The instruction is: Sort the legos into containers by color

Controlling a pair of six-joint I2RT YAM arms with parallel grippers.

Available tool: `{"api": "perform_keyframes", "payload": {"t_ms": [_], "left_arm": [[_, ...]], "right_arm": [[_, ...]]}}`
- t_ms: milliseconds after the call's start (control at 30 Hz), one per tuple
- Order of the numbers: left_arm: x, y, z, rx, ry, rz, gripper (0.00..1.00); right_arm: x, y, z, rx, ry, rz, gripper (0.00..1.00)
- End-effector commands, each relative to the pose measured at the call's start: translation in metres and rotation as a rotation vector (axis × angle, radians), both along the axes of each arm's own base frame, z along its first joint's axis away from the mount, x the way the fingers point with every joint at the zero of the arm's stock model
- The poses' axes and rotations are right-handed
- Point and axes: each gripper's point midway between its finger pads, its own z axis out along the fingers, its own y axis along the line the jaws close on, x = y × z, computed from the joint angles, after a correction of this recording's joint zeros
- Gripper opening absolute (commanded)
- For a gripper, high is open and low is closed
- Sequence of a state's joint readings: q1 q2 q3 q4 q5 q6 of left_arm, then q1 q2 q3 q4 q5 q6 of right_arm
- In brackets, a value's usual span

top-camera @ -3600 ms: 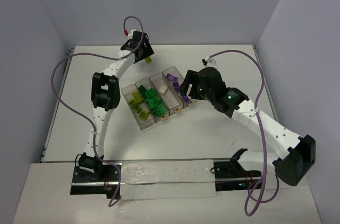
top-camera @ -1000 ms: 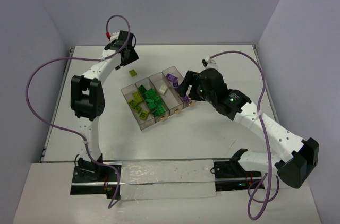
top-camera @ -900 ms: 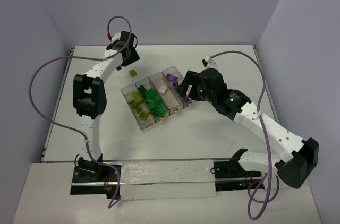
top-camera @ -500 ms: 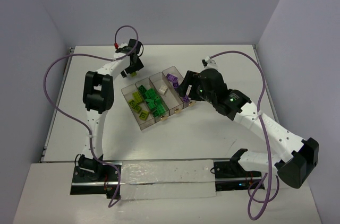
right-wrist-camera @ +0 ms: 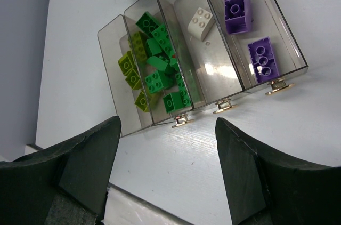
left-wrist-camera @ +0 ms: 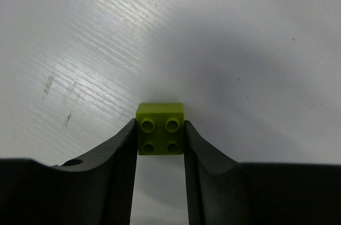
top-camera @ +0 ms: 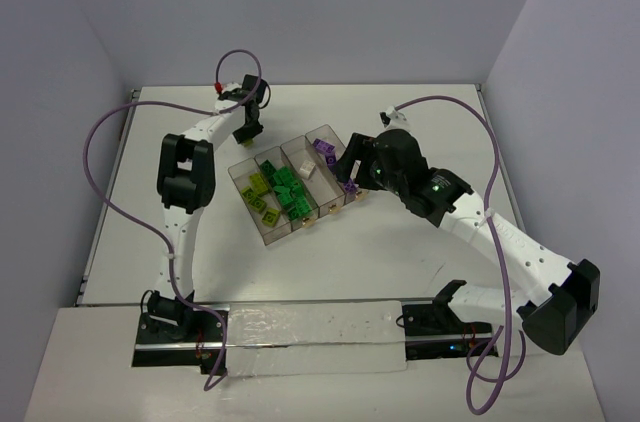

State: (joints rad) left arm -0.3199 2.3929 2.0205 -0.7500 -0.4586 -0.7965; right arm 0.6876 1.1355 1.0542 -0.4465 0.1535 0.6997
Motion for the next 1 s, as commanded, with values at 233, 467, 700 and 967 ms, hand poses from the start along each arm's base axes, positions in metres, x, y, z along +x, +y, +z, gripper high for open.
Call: {"api": "perform_keyframes", "payload": {"t_ms": [233, 467, 700, 967], "left_arm": [[-0.038, 0.004, 0.142, -0.008, -0.255, -0.048, 0.23], [-0.117, -0.017, 0.163, -0.056, -0.289, -0.157, 0.21], [-0.182, -0.052, 0.132, -0.13, -0.228, -0.255, 0.23], [-0.211, -0.06, 0.1, -0.172, -0.169, -0.274, 0.37]], "right_arm": [[-0.003, 0.003, 0.02, 0.058, -0.056, -0.014, 0.79], [-0.014, 0.007, 0.022, 0.071, -0.063, 0.001, 0.79], [-0.022, 0.005, 0.024, 0.076, -0.071, 0.002, 0.79], [-0.028, -0.002, 0.023, 0.07, -0.072, -0.009, 0.79]]}}
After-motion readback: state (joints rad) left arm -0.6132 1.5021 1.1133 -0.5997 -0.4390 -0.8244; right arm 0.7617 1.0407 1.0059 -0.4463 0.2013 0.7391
